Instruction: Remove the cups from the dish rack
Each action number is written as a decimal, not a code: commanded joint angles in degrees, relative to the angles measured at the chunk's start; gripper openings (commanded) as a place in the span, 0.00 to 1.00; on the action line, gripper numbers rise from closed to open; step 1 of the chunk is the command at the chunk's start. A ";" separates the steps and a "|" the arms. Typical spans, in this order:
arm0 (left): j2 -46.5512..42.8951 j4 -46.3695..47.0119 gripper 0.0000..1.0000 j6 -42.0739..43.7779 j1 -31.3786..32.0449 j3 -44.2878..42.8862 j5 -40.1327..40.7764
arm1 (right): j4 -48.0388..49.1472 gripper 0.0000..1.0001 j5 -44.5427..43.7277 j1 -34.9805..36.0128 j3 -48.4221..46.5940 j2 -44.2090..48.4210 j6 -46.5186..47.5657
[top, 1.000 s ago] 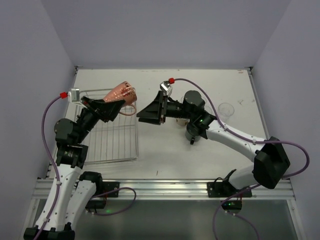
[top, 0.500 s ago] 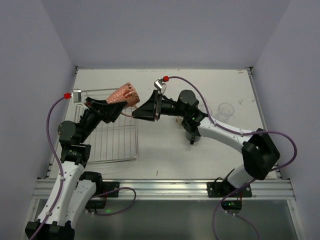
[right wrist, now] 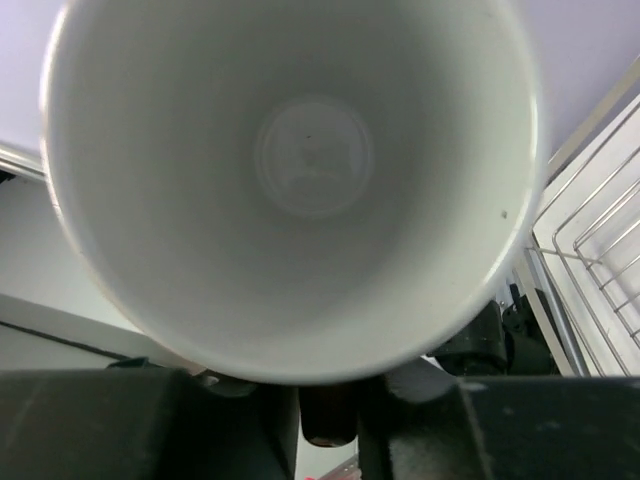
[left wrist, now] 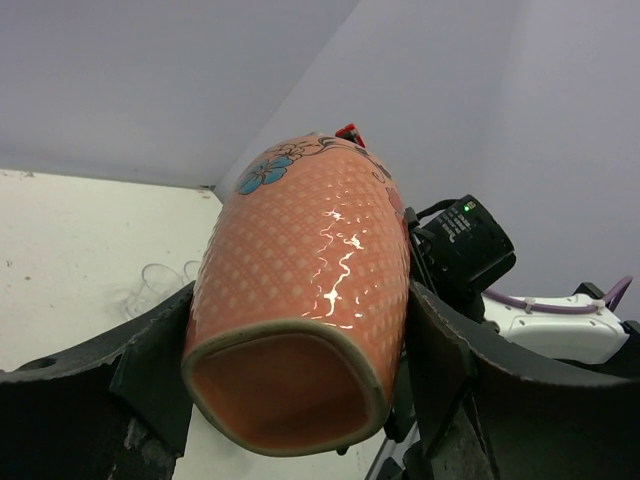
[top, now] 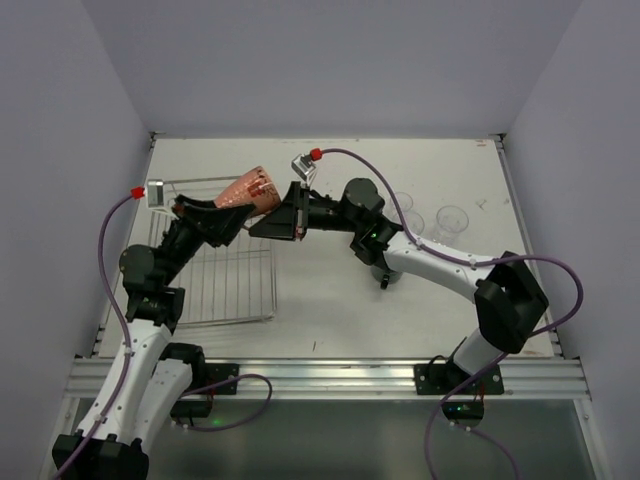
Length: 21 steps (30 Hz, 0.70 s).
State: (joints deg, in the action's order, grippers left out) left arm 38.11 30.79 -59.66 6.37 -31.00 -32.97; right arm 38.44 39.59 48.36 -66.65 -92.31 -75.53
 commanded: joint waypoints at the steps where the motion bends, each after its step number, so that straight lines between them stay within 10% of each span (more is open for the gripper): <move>1: -0.23 8.15 0.00 -1.95 -0.22 -0.46 -0.95 | 2.08 0.25 -1.45 0.16 -2.87 -0.41 1.52; 7: 0.04 9.38 0.00 -3.10 -0.22 0.15 -1.57 | 1.91 0.00 -2.15 0.07 -3.04 -0.94 3.10; 12: 0.65 9.46 0.02 -3.45 -0.22 0.68 -3.67 | -1.68 0.00 -3.56 0.07 -2.17 0.90 7.40; 14: 1.18 10.08 0.35 -3.88 -0.22 1.12 -4.64 | -1.87 0.00 -3.91 0.07 -1.29 1.95 9.08; 15: 1.44 11.21 0.73 -4.50 -0.22 1.38 -5.43 | -1.87 0.00 -4.08 -0.02 -0.76 2.40 9.52; 17: 1.53 11.40 1.00 -4.33 -0.22 1.56 -5.96 | -2.13 0.00 -4.35 -0.02 0.38 3.45 11.01; 21: 0.31 9.30 1.00 -2.93 -0.22 1.56 -5.09 | -3.54 0.00 -5.05 -0.46 2.13 5.03 12.68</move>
State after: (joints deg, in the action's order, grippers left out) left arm 40.05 35.79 -62.57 6.07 -29.08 -35.97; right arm 34.17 37.80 48.36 -65.30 -90.87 -66.76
